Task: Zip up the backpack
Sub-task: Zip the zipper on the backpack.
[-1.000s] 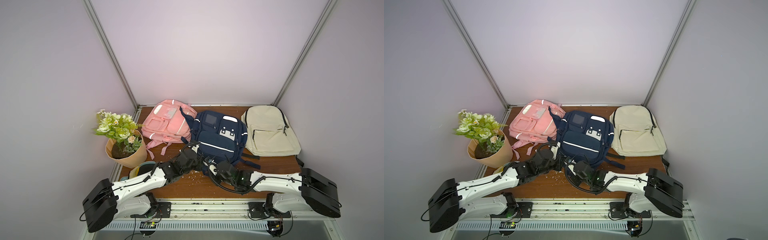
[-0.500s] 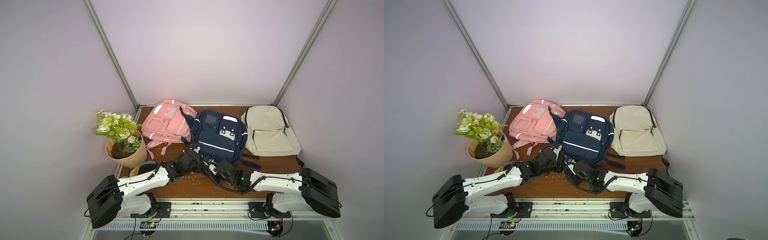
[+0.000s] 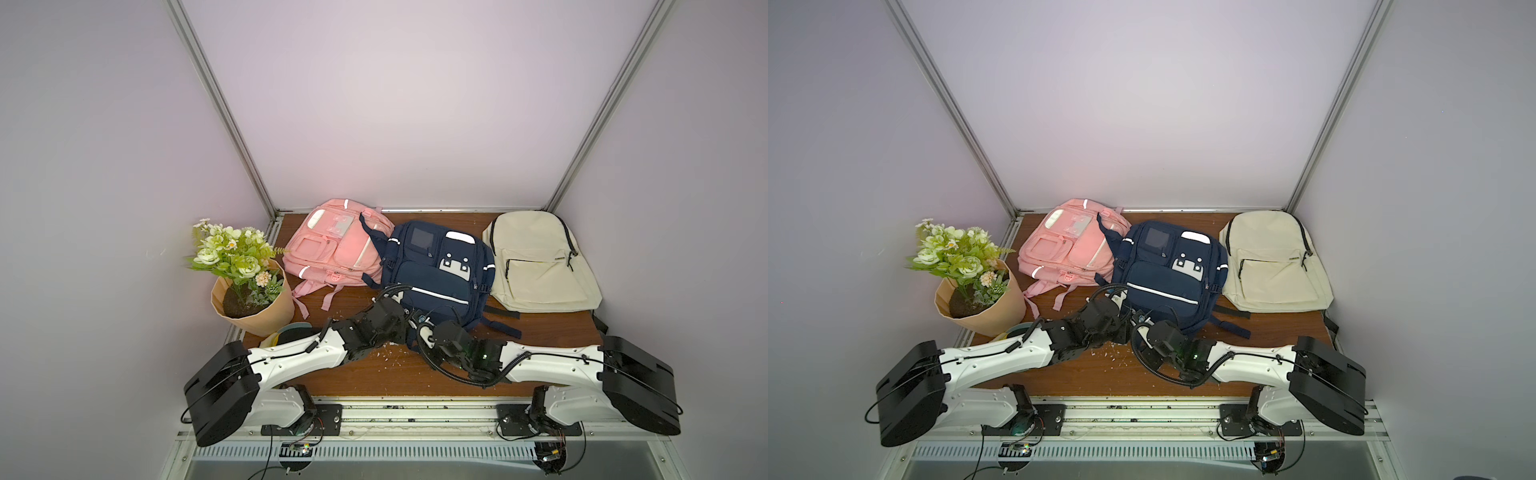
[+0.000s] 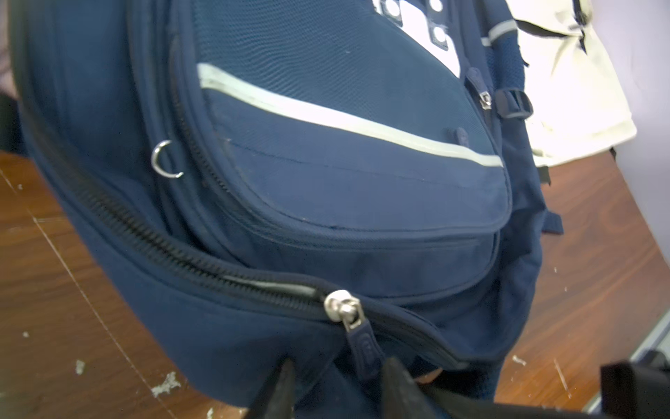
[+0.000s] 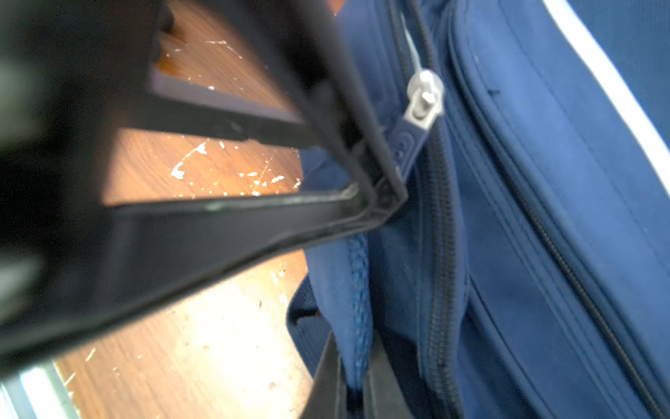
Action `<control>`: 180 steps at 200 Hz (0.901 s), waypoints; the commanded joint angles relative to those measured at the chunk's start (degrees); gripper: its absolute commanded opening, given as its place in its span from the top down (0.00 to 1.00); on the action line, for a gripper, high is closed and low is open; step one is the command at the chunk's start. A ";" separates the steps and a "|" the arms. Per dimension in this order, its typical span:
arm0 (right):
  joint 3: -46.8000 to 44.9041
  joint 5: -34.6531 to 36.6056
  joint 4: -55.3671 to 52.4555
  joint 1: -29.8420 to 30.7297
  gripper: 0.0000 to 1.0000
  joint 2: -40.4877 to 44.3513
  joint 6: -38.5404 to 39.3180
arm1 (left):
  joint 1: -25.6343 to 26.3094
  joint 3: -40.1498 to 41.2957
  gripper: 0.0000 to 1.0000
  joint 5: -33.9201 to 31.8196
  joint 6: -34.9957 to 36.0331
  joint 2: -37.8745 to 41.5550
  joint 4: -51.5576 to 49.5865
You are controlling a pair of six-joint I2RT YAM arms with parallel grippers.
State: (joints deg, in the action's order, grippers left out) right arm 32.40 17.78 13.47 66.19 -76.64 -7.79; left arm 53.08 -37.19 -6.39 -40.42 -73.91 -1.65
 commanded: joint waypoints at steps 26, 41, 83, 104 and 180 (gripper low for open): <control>0.68 0.75 2.65 0.51 1.00 0.27 -0.38 | 0.18 -1.22 0.81 -5.97 0.56 2.93 -4.09; 0.69 1.02 2.72 0.49 1.00 -0.29 -0.55 | 0.14 -0.67 0.84 -6.77 0.70 4.95 -4.41; 1.26 1.41 2.52 0.47 1.00 -1.39 -0.38 | 0.00 -0.14 0.80 -4.56 2.06 6.70 -3.35; 1.54 1.02 2.66 0.47 1.00 -0.90 -0.55 | 0.63 0.38 0.79 -1.38 2.54 6.01 -0.57; 1.56 1.20 3.05 0.51 1.00 -0.20 -0.86 | 2.62 1.43 0.65 1.71 -0.35 5.18 1.60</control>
State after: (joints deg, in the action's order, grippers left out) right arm 32.40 17.98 14.31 66.37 -78.11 -7.97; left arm 54.76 -36.88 -6.35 -39.22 -68.53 -1.80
